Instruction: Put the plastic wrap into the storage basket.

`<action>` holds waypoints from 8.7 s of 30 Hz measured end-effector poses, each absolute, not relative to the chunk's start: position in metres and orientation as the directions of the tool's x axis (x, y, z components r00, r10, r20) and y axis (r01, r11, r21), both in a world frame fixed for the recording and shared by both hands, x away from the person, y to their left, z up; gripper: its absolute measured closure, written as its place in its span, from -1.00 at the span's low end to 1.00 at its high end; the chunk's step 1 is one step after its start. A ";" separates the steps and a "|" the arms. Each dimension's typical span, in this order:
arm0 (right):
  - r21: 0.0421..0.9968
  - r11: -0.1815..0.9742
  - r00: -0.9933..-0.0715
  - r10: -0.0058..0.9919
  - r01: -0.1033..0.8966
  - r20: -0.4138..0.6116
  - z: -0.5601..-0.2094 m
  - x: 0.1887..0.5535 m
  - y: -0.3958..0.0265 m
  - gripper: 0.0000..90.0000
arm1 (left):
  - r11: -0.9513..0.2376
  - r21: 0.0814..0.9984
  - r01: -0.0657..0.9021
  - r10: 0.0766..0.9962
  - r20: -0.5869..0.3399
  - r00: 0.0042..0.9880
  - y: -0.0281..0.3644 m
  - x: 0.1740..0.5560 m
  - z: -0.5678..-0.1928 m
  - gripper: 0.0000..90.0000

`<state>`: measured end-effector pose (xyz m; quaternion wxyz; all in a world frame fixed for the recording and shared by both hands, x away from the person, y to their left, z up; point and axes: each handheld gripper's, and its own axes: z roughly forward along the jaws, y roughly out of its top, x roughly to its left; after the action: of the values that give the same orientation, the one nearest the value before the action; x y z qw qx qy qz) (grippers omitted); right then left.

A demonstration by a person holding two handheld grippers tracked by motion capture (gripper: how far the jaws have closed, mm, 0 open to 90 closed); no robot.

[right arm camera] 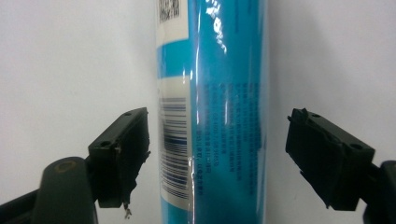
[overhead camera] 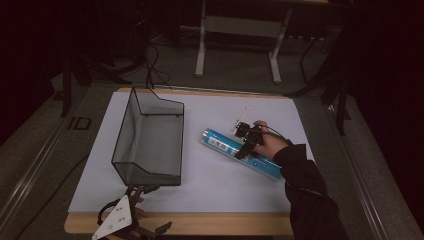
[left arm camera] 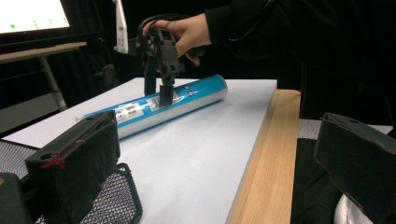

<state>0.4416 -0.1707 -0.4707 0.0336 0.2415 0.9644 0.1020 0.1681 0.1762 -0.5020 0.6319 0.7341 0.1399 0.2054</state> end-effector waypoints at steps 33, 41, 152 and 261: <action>0.057 0.887 -0.888 0.459 0.458 -0.003 -0.503 0.451 -0.148 -0.29 | -0.168 0.985 -0.049 0.460 0.122 0.879 0.176 0.169 -0.503 -0.98; 0.070 0.806 -0.809 0.586 0.587 0.034 -0.489 0.456 -0.155 -0.29 | -0.171 0.984 -0.051 0.461 0.126 0.878 0.176 0.169 -0.503 -0.98; 0.489 0.083 -0.347 0.806 0.868 0.480 -0.469 0.446 0.039 -0.30 | -0.165 0.984 -0.069 0.462 0.138 0.876 0.181 0.167 -0.500 -0.98; 0.763 0.371 -0.653 0.752 0.530 0.088 -0.485 0.289 -0.233 -0.68 | -0.202 0.978 -0.055 0.458 0.144 0.877 0.170 0.169 -0.505 -0.98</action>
<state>0.2888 -0.2334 -0.4846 0.1387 0.3929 0.8161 0.4004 0.1694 0.1701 -0.5046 0.6172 0.7467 0.1351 0.2078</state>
